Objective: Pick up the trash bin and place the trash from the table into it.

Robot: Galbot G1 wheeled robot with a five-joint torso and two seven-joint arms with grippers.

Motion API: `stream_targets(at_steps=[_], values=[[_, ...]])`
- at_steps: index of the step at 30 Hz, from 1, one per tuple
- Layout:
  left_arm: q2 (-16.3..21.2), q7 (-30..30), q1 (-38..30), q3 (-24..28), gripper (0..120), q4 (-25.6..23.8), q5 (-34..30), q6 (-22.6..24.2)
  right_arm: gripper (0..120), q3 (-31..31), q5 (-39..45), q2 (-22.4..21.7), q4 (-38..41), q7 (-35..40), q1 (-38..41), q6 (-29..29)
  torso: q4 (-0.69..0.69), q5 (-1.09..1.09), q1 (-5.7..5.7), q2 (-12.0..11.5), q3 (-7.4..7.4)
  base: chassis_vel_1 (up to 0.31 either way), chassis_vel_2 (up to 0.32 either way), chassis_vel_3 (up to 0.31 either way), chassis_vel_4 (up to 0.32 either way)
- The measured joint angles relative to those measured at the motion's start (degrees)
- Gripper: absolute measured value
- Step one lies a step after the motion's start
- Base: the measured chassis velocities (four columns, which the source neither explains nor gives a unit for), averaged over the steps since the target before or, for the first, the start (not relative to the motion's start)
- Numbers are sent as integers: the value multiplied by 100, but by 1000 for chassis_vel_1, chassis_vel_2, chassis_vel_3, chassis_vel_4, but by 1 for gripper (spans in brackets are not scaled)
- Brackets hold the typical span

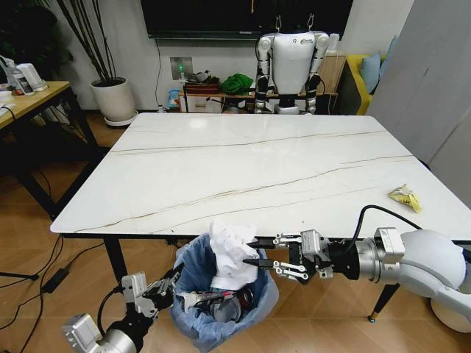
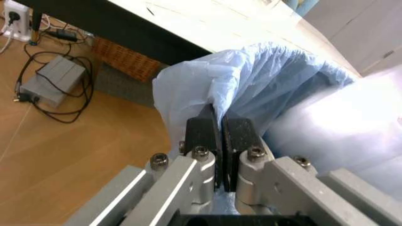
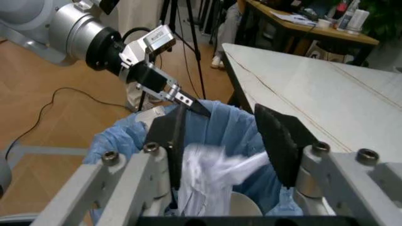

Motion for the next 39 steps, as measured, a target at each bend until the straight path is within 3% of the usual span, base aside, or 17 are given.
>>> stream_targets(at_steps=[7, 8, 16, 26, 32, 39], values=[[-15, 0, 17, -3, 0, -5, 10, 1, 70, 80, 116, 130, -68, 32, -22, 28, 0, 0, 0, 0, 0, 0, 0, 0, 0], [-15, 0, 17, -3, 0, -5, 10, 1, 70, 80, 116, 130, -68, 32, -22, 28, 0, 0, 0, 0, 0, 0, 0, 0, 0], [-4, 8, 67, 5, 0, -16, 28, 1, 99, 821, 589, 382, -169, 789, -108, -375, 0, 0, 0, 0, 0, 0, 0, 0, 0], [26, 16, 46, 13, 0, -5, 25, 1, 100, 1669, 1066, 655, -714, 1817, -235, -533, 0, 0, 0, 1, 0, 0, 0, 0, 0], [35, 16, 35, 19, 0, 8, 15, 1, 100, 2210, 1424, 945, -1327, 1769, -453, -661, 0, 2, 0, 0, 0, 0, 0, 0, 0], [30, 29, 73, 22, 0, 0, 18, -4, 100, 3422, 1313, 1283, -2051, 1509, -1440, -631, -1, 2, 0, 0, 0, 0, 0, 0, 0]])
